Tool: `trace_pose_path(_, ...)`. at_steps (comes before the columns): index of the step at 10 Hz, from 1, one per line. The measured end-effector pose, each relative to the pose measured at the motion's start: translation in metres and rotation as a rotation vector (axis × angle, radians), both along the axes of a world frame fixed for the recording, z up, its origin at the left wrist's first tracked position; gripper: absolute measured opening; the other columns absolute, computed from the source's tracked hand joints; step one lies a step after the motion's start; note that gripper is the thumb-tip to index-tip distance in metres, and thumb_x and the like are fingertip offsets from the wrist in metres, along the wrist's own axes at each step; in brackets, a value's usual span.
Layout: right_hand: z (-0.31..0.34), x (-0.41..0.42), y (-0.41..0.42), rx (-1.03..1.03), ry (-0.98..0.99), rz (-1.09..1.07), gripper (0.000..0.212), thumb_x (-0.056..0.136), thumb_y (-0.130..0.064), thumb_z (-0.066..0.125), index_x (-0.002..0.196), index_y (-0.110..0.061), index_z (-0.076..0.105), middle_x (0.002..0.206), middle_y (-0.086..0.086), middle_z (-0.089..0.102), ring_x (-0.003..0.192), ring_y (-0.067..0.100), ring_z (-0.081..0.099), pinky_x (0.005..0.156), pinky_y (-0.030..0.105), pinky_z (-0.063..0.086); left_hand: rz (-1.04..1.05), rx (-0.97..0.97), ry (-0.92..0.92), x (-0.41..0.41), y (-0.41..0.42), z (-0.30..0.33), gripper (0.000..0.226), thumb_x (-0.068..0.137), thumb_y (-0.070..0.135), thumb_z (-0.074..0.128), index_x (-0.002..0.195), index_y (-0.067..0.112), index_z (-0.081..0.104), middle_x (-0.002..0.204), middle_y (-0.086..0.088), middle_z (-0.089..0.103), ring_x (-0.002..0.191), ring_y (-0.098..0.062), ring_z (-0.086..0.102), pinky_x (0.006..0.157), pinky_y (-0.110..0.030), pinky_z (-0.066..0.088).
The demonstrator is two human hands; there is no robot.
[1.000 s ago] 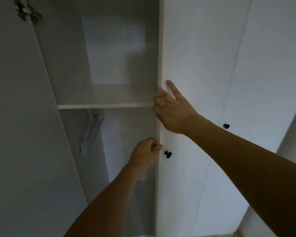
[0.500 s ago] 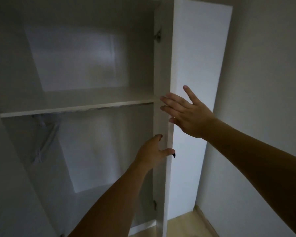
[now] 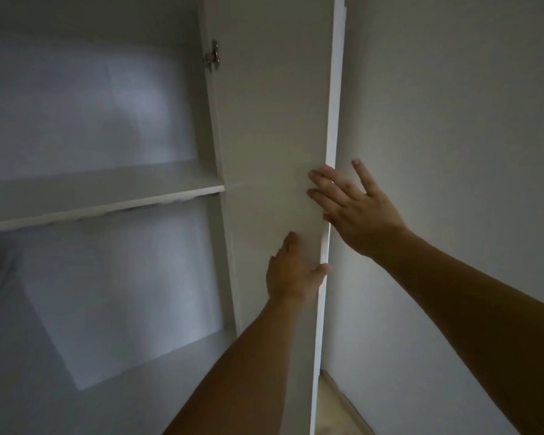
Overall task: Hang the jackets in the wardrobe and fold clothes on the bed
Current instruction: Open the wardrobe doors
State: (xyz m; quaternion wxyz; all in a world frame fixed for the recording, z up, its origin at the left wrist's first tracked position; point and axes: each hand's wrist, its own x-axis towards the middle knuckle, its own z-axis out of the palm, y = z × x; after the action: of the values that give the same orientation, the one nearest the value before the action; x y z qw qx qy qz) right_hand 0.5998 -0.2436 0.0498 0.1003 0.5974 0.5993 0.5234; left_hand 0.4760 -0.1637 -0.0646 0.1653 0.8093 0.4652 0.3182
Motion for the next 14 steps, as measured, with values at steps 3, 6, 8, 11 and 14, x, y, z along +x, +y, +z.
trace_pose_path(3,-0.002,-0.017,-0.017,-0.166,0.422,0.148,0.056,0.102,-0.039,0.034,0.152,-0.02,0.021,0.162,0.003,-0.004,0.148,0.024,-0.007,0.12,0.046,-0.005,-0.057,0.038,0.068,-0.018,-0.013,0.004,0.074,0.092,0.054,0.052,0.15,0.018,0.024,0.154,-0.003,0.035,0.136,-0.028,0.042,0.106,-0.037,0.039)
trace_pose_path(6,-0.022,-0.047,-0.109,-0.152,0.949,-0.084,0.068,0.102,-0.037,0.038,0.154,-0.015,0.0,0.162,0.005,-0.004,0.149,0.02,-0.003,0.121,0.036,0.001,-0.146,0.368,0.299,-0.066,-0.048,0.019,0.066,0.103,0.046,0.029,0.154,0.008,0.011,0.161,-0.011,0.016,0.149,-0.026,0.013,0.121,-0.036,0.013)
trace_pose_path(8,-0.053,-0.07,-0.183,-0.173,1.027,-0.325,0.069,0.103,-0.039,0.033,0.153,-0.011,-0.004,0.161,0.008,-0.009,0.148,0.021,-0.008,0.12,0.034,-0.004,-0.334,0.434,0.363,-0.073,-0.099,0.007,0.062,0.104,0.041,0.029,0.154,0.008,0.011,0.161,-0.009,0.014,0.149,-0.025,0.007,0.122,-0.038,0.007)
trace_pose_path(11,-0.066,-0.083,-0.365,-0.062,1.083,-0.512,0.068,0.103,-0.04,0.031,0.153,-0.01,-0.003,0.161,0.008,-0.008,0.148,0.021,-0.007,0.118,0.033,-0.005,-0.575,0.432,0.316,-0.061,-0.249,0.013,0.06,0.104,0.039,0.03,0.154,0.01,0.013,0.161,-0.008,0.015,0.15,-0.024,0.008,0.121,-0.036,0.005)
trace_pose_path(14,-0.105,-0.082,-0.607,-0.019,1.186,-0.676,0.067,0.103,-0.037,0.033,0.154,-0.009,-0.001,0.162,0.009,-0.005,0.149,0.021,-0.003,0.121,0.035,-0.001,-0.745,0.393,0.347,-0.038,-0.468,-0.011,0.058,0.105,0.037,0.027,0.154,0.008,0.013,0.162,-0.007,0.013,0.149,-0.022,0.007,0.121,-0.035,0.003)
